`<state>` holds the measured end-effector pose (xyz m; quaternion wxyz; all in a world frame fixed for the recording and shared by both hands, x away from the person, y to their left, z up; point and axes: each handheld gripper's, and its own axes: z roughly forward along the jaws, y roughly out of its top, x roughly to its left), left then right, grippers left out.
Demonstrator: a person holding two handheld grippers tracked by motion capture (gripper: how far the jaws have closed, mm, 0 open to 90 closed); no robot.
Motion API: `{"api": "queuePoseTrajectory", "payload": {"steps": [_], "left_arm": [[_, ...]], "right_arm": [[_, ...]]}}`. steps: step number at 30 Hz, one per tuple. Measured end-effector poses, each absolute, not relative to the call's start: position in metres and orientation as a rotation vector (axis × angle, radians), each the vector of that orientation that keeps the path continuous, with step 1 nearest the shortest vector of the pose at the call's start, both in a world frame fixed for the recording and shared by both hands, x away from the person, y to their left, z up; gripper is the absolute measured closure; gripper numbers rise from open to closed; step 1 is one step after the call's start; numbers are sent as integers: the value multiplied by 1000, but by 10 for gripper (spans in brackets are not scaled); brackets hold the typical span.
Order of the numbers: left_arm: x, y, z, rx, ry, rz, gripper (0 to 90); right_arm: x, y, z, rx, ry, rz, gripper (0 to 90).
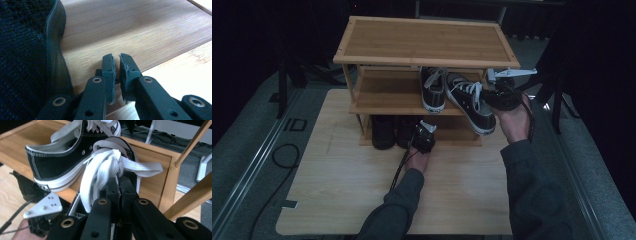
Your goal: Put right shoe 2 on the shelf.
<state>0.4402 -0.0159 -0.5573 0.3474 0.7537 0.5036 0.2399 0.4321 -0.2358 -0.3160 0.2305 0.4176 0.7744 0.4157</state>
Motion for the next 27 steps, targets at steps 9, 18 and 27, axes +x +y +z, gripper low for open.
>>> {"api": "queuePoseTrajectory", "payload": {"steps": [9,18,27], "left_arm": [[440,-16,-557,1953,1308,619,826],[440,-15,-557,1953,1308,618,825],[440,-15,-557,1962,1305,623,825]], "right_arm": [[435,-232,-318,1230,2036,1223,883],[439,-224,-330,1281,2001,1198,882],[444,-231,-332,1315,2025,1215,874]]}}
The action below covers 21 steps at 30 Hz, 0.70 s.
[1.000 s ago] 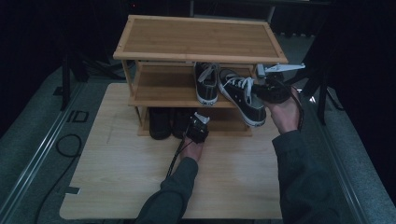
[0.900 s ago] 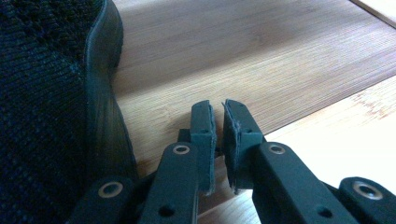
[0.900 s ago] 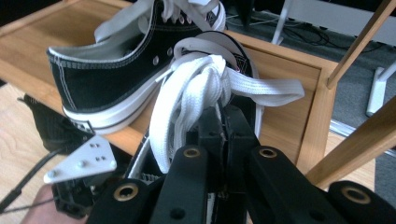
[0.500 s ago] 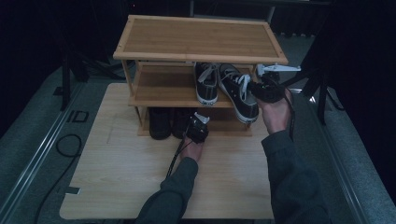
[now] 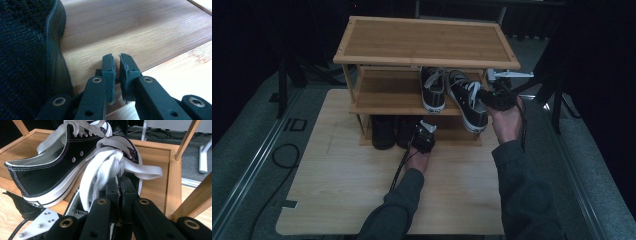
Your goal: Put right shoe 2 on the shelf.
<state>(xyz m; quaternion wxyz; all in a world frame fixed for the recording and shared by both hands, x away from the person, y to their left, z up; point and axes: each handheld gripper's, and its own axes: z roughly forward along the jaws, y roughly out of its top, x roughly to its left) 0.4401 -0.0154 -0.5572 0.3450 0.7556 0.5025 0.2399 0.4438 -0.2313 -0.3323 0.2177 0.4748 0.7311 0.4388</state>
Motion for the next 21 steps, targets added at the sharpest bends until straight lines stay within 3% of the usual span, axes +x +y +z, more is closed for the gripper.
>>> {"api": "queuePoseTrajectory", "payload": {"steps": [16,21], "left_arm": [[440,-16,-557,1968,1303,626,826],[440,-15,-557,1960,1305,621,825]], "right_arm": [[448,-238,-338,1421,2008,1342,867],[448,-241,-334,1382,2055,1291,753]]}}
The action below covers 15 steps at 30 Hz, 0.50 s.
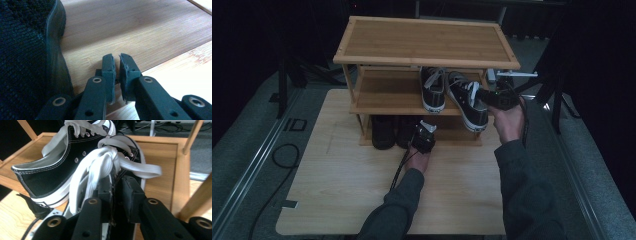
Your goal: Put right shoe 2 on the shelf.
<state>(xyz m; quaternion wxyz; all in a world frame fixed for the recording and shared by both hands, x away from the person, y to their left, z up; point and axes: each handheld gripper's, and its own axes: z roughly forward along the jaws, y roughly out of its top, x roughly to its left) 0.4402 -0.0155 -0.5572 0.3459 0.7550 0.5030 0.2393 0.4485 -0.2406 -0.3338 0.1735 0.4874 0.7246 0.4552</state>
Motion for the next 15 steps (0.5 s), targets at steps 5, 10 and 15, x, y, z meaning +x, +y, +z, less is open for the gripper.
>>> {"api": "queuePoseTrajectory", "payload": {"steps": [5,10,15], "left_arm": [[440,-15,-557,1959,1305,620,825],[440,-16,-557,1959,1306,622,825],[440,-16,-557,1960,1305,624,825]], "right_arm": [[444,-248,-331,1359,2052,1295,704],[434,-257,-325,1302,2055,1343,697],[425,-259,-315,1256,2051,1326,697]]}}
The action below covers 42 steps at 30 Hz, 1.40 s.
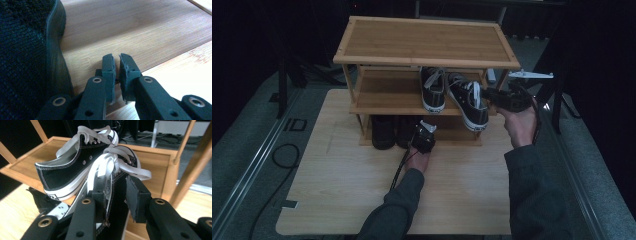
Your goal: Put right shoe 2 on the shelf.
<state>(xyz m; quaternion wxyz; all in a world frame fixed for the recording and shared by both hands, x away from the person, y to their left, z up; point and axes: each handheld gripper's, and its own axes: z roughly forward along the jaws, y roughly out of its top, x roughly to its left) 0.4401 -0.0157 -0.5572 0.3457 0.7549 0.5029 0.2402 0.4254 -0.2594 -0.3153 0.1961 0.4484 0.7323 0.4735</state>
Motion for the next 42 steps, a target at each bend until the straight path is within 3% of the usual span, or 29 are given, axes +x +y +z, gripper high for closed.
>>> {"api": "queuePoseTrajectory", "payload": {"steps": [6,10,11,13,29,42], "left_arm": [[440,-16,-557,1959,1306,622,826],[440,-16,-557,1959,1306,622,825],[440,-16,-557,1959,1306,622,826],[440,-16,-557,1960,1306,622,825],[440,-16,-557,1961,1305,625,826],[440,-16,-557,1959,1306,624,827]], "right_arm": [[420,-270,-311,1232,2060,1263,704],[417,-279,-314,1255,2068,1251,778],[414,-281,-316,1257,2078,1208,872],[410,-282,-319,1247,2093,1167,900],[356,-273,-347,1092,2201,1097,900],[346,-267,-360,1051,2238,1090,900]]}}
